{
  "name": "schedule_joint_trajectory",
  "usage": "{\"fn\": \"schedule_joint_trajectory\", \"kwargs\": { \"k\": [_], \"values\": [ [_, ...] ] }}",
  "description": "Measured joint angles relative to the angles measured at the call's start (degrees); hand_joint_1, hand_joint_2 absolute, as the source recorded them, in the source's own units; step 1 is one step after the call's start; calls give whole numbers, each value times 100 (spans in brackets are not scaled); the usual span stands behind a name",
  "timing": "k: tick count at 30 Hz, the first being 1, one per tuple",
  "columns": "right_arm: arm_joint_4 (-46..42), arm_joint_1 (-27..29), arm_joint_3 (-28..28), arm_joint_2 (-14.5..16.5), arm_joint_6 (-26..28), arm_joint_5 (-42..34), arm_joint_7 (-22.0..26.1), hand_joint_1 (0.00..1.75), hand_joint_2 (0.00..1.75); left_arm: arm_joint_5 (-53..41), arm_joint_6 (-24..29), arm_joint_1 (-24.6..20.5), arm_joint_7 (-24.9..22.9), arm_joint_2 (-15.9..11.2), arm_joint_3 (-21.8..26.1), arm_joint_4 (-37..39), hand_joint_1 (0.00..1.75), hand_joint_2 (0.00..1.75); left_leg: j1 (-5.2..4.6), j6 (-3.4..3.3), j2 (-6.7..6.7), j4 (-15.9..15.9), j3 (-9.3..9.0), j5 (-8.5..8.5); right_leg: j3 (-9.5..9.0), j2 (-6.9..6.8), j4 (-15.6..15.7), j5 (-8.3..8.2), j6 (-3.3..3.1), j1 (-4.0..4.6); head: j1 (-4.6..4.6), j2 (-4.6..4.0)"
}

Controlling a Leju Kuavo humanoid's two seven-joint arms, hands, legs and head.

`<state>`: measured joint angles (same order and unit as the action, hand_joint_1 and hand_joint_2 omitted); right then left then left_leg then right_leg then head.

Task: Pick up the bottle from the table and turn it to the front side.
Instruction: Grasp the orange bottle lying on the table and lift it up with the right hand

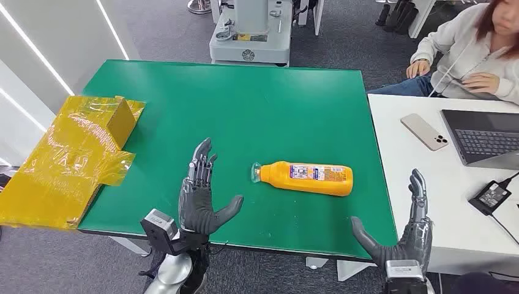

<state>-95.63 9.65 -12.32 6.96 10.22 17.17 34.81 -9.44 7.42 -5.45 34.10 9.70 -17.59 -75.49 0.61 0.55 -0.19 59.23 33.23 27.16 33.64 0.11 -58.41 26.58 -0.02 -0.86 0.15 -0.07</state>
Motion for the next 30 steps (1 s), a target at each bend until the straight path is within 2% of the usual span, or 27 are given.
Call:
{"fn": "schedule_joint_trajectory", "kwargs": {
  "k": [11, 23, 30],
  "values": [
    [454, -581, 158, -89, 7, 623, -266, 0, 175, -23, -95, -120, 32, 87, -59, 136, 0, 175, 0, 0, 2, 1, -1, -1, 1, 3, 0, -1, 0, 0, -1, 0],
    [2417, -2253, 92, -537, 54, 1243, -944, 0, 175, 92, -264, -527, 126, 86, -288, 568, 0, 175, 0, -4, 2, 4, -1, -15, 1, 4, -1, -16, -2, 0, -1, 0],
    [3486, -2890, -181, -688, -133, 1545, -1153, 0, 175, 184, -258, -657, 183, 74, -336, 763, 0, 175, 0, -4, -1, 4, 2, -15, 2, 1, -1, -15, -2, 0, -1, 1]
  ]
}}
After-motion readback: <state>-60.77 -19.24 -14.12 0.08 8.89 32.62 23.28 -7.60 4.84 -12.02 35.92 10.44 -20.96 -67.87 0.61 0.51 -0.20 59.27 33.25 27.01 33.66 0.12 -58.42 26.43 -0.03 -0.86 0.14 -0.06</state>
